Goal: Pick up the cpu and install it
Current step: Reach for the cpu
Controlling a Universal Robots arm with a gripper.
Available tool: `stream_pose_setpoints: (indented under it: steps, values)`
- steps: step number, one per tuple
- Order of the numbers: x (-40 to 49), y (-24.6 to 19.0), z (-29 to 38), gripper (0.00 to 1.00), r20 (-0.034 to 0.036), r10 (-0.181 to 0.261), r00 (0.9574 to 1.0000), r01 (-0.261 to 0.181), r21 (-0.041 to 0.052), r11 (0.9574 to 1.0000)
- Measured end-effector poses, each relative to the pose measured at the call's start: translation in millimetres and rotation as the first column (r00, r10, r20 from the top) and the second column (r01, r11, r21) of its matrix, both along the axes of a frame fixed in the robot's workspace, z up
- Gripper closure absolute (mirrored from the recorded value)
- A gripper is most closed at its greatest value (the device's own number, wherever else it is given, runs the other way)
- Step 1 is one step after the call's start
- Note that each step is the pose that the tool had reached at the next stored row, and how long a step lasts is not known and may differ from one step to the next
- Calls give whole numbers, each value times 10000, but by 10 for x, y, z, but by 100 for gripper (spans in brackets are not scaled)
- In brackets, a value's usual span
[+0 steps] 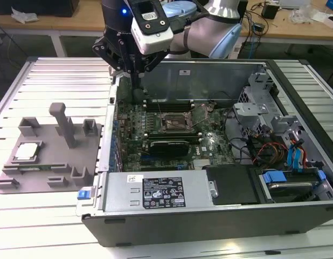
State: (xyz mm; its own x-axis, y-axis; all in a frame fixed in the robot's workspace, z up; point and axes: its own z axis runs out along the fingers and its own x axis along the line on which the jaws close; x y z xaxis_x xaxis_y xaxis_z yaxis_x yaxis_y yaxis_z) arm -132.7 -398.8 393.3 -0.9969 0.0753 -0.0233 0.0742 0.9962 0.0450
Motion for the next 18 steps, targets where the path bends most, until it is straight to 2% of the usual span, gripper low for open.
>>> stream_pose_setpoints:
  steps: [3, 18]
  values:
    - [-56, 1, 0, 89, 0, 0, 10000, 0, 1, 10000]
    - [-480, 18, -1, 89, 5, 0, 10000, 0, 1, 10000]
